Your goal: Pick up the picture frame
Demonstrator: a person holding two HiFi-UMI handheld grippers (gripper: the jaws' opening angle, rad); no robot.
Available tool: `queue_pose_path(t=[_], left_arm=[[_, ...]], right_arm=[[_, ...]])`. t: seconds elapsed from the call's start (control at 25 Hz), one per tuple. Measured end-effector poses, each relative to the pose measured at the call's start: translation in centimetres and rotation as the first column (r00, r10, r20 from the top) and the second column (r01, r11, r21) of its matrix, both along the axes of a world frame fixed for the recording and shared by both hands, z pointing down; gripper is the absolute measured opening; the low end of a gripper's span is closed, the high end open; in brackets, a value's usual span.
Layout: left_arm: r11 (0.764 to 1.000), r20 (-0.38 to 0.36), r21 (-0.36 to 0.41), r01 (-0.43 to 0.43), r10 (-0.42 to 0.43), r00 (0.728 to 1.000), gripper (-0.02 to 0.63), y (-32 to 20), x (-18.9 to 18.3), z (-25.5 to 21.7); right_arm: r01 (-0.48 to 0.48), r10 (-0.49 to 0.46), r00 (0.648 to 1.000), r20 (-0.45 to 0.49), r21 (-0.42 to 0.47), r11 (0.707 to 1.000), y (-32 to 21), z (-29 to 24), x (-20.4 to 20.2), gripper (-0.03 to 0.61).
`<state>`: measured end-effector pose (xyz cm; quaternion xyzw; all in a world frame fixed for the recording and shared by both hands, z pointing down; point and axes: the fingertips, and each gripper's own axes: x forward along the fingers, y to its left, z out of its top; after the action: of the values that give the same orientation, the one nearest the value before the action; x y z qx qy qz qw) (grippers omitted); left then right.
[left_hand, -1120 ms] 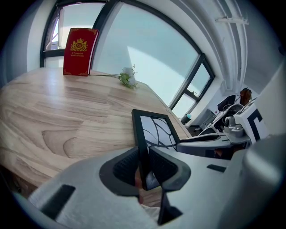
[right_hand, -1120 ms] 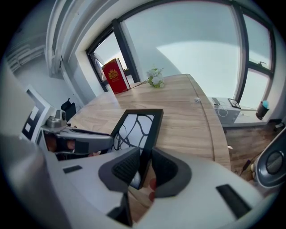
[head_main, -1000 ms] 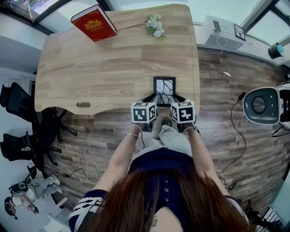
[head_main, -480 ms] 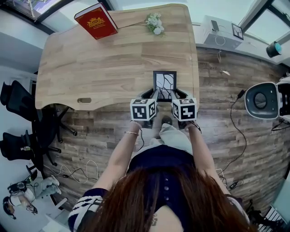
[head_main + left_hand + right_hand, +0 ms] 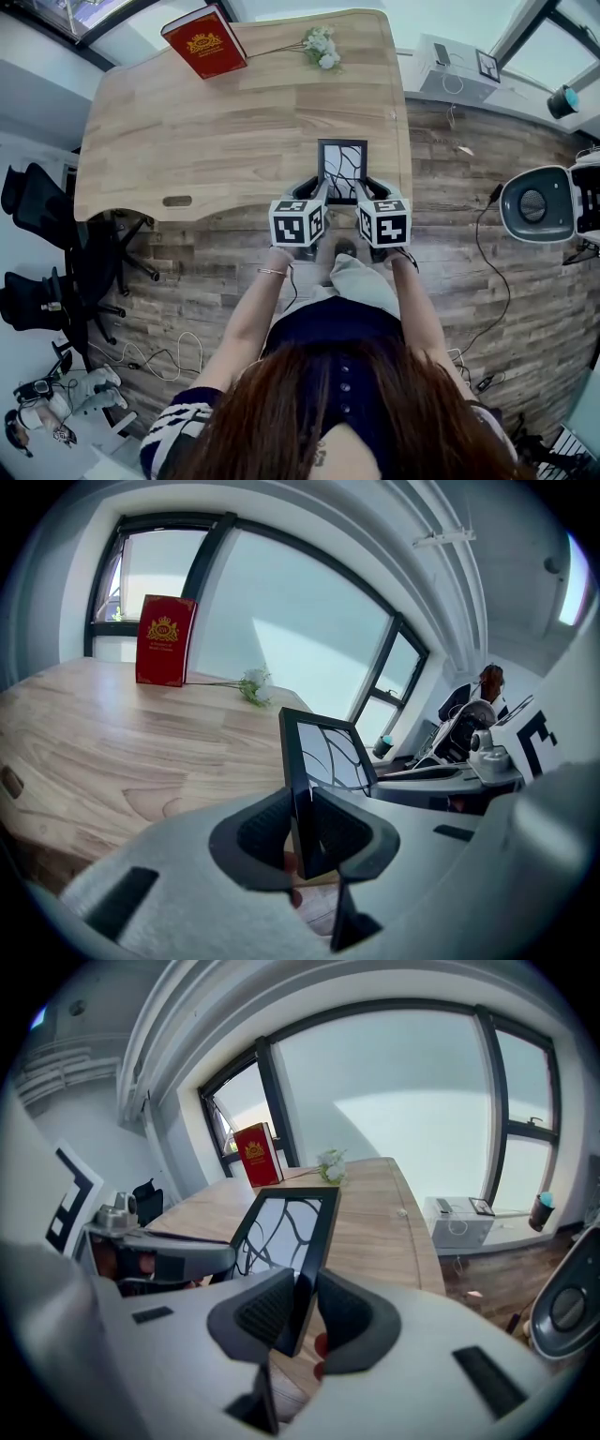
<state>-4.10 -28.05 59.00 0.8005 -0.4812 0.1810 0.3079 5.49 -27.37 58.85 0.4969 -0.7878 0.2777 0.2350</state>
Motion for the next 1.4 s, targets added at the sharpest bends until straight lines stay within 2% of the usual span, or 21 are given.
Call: queue_pose_path(t=[0.76,1.4], left_arm=[[0.991,-0.005,0.134,-0.016,0.017,1.000,0.086,2.8,-0.4,-4.9],[0.976,-0.017,0.219,-0.023,0.028,0.999,0.086,5.5,-1.1,-8.8]], right_arm=[[-0.013,0.015,1.000,-0.011,0.135,0.991,3.0,-4.9,-0.4,0.081],[-0.017,0.023,0.999,-0.028,0.221,0.975,5.8,-8.8,-1.1,0.081]])
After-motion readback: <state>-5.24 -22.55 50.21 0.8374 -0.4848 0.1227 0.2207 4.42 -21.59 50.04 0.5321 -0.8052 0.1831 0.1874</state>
